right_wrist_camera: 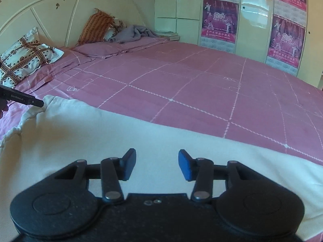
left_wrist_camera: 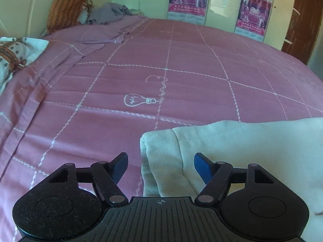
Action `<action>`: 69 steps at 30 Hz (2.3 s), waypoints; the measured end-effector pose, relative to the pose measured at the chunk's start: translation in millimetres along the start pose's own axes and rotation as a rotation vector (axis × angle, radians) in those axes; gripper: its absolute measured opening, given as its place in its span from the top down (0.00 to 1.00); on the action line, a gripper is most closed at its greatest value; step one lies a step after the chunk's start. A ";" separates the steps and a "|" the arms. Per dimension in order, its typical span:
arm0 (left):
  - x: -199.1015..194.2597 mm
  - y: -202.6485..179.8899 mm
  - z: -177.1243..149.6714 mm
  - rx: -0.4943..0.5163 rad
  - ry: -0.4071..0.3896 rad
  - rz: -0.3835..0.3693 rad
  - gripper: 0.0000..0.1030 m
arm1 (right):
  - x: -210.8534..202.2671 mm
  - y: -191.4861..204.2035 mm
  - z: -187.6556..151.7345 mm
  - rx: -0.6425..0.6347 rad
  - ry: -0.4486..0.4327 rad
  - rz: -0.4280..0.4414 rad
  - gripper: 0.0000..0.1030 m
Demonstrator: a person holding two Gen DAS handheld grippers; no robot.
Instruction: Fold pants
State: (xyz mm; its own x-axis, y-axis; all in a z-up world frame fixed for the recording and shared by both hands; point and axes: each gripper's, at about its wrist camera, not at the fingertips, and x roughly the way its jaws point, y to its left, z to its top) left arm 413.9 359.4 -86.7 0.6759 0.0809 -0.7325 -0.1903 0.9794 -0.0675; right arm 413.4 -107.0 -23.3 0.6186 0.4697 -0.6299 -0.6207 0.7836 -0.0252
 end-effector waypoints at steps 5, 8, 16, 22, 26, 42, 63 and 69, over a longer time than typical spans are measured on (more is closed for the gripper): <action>35.0 14.4 5.9 0.022 0.062 -0.088 0.30 | 35.6 -12.5 9.8 -0.055 0.030 0.015 0.57; 44.4 18.4 10.3 0.014 0.049 -0.129 0.30 | 57.9 -17.9 15.4 -0.100 0.060 0.021 0.57; 55.5 18.5 20.2 0.064 0.093 -0.202 0.51 | 111.2 -23.5 37.5 -0.232 0.151 0.033 0.58; 61.7 20.6 22.0 0.081 0.099 -0.219 0.57 | 135.7 -17.2 42.6 -0.361 0.270 0.086 0.56; 56.7 10.0 20.5 0.093 0.082 -0.218 0.81 | 138.5 -15.6 46.1 -0.344 0.324 0.086 0.96; -125.2 -10.7 -42.7 0.245 -0.267 -0.234 0.84 | -66.5 33.9 5.8 -0.497 -0.034 -0.070 0.99; -216.4 -24.9 -206.6 -0.060 -0.225 -0.082 0.63 | -174.8 41.6 -152.9 0.106 -0.004 -0.166 0.78; -208.6 -1.9 -213.2 -0.425 -0.200 -0.268 0.62 | -169.2 -6.9 -157.8 0.489 0.017 -0.064 0.66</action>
State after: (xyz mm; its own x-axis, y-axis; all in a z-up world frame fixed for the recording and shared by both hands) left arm 121.4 301.3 -78.2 0.8548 -0.0871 -0.5116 -0.2358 0.8129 -0.5325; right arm 237.0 -256.0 -39.1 0.6378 0.4107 -0.6516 -0.2803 0.9117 0.3003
